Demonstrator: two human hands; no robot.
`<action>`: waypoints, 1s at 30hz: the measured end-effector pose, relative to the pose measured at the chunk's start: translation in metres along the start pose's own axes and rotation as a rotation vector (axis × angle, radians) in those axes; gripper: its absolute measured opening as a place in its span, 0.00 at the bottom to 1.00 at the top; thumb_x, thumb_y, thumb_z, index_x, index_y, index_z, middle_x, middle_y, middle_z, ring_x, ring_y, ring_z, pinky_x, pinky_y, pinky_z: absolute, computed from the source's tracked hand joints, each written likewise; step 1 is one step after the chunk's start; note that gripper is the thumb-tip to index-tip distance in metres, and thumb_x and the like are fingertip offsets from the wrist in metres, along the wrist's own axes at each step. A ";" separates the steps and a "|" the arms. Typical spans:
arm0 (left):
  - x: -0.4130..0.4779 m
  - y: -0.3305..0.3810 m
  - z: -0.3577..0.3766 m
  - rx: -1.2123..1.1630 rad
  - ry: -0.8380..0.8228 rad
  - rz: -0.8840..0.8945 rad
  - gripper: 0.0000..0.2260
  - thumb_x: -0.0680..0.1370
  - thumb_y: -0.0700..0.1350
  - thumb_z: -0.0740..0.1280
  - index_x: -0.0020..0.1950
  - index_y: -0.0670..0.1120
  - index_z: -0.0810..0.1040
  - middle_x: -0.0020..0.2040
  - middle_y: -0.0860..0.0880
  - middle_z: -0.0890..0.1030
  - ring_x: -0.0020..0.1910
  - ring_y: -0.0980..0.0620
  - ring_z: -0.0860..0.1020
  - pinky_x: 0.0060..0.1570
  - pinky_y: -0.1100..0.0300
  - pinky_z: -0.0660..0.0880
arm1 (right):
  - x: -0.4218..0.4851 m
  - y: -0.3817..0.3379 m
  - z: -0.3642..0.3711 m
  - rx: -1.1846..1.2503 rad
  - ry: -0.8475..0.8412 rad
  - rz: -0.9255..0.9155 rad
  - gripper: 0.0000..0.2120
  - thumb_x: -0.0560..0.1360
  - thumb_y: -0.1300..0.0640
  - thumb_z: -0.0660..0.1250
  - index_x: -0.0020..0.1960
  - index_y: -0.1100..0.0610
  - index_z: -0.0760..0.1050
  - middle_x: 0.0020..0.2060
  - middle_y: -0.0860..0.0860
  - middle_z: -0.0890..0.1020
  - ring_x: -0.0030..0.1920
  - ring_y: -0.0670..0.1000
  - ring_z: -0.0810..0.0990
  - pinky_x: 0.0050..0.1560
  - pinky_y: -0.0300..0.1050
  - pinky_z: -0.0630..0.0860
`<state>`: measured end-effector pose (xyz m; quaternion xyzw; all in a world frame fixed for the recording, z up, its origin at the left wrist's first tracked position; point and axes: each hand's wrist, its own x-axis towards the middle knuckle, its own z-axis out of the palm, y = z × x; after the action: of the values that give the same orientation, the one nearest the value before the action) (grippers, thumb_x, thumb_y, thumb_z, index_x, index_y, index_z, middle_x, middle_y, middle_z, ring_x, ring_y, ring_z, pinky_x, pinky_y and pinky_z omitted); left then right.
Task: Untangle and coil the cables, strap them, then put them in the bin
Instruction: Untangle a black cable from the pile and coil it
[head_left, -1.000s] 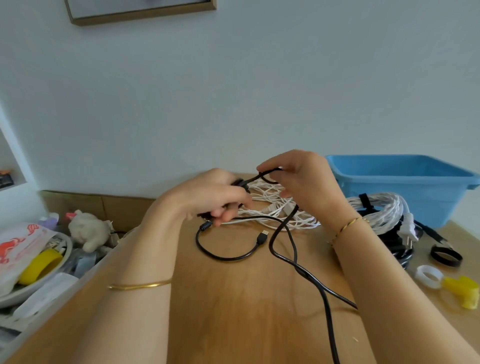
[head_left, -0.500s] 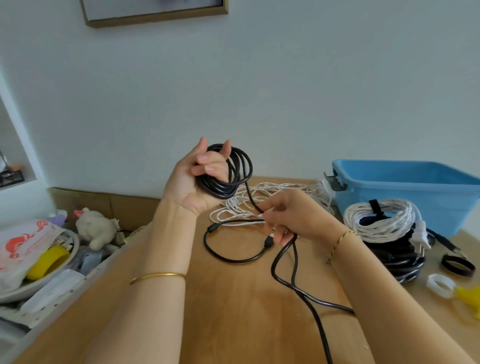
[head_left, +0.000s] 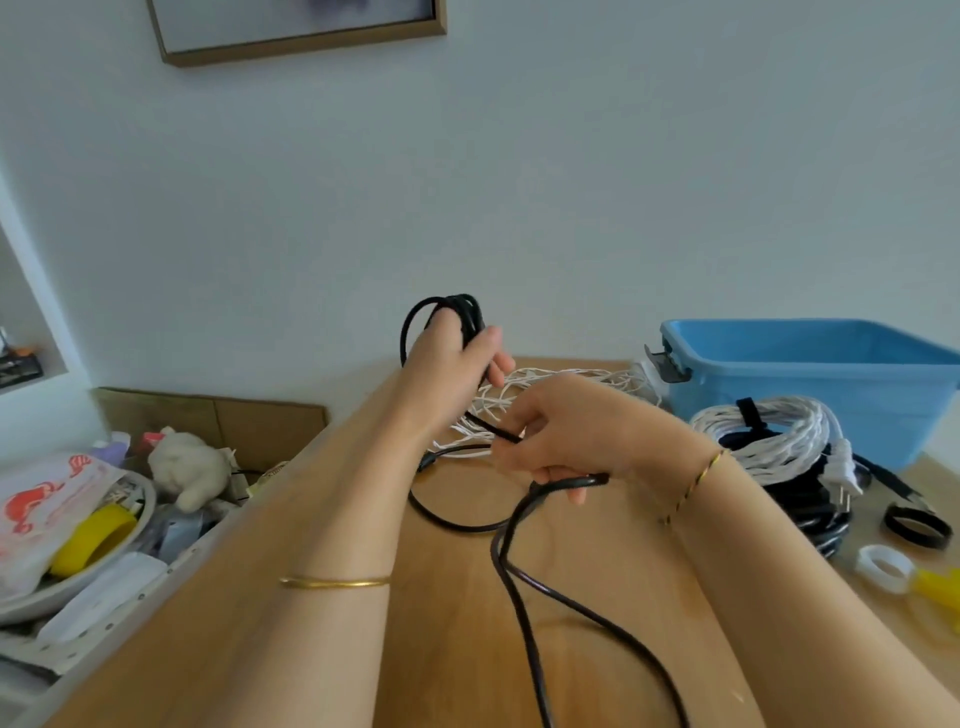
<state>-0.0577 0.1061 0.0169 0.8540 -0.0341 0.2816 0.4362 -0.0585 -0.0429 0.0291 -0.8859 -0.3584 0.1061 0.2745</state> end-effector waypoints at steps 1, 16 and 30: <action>0.000 0.001 0.001 0.107 -0.039 0.003 0.13 0.82 0.45 0.57 0.45 0.38 0.75 0.38 0.50 0.82 0.42 0.55 0.81 0.49 0.60 0.74 | -0.001 0.001 -0.003 -0.044 0.034 -0.014 0.07 0.73 0.60 0.66 0.49 0.62 0.79 0.29 0.53 0.78 0.22 0.47 0.76 0.29 0.37 0.75; -0.008 0.015 0.008 0.487 -0.382 -0.076 0.10 0.80 0.44 0.60 0.41 0.41 0.72 0.37 0.46 0.80 0.33 0.50 0.76 0.38 0.54 0.73 | -0.004 0.022 -0.022 -0.402 0.363 -0.053 0.07 0.73 0.58 0.69 0.50 0.53 0.81 0.45 0.49 0.80 0.39 0.45 0.75 0.45 0.39 0.76; -0.005 0.001 0.012 -0.158 -0.365 -0.302 0.14 0.82 0.44 0.60 0.48 0.33 0.77 0.35 0.43 0.83 0.32 0.51 0.80 0.34 0.65 0.77 | 0.002 0.028 -0.019 -0.244 0.544 -0.372 0.04 0.72 0.62 0.70 0.44 0.56 0.83 0.40 0.51 0.79 0.40 0.50 0.77 0.44 0.52 0.75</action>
<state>-0.0573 0.0957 0.0094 0.8492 -0.0062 0.0507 0.5256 -0.0334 -0.0657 0.0293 -0.8276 -0.4376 -0.2292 0.2665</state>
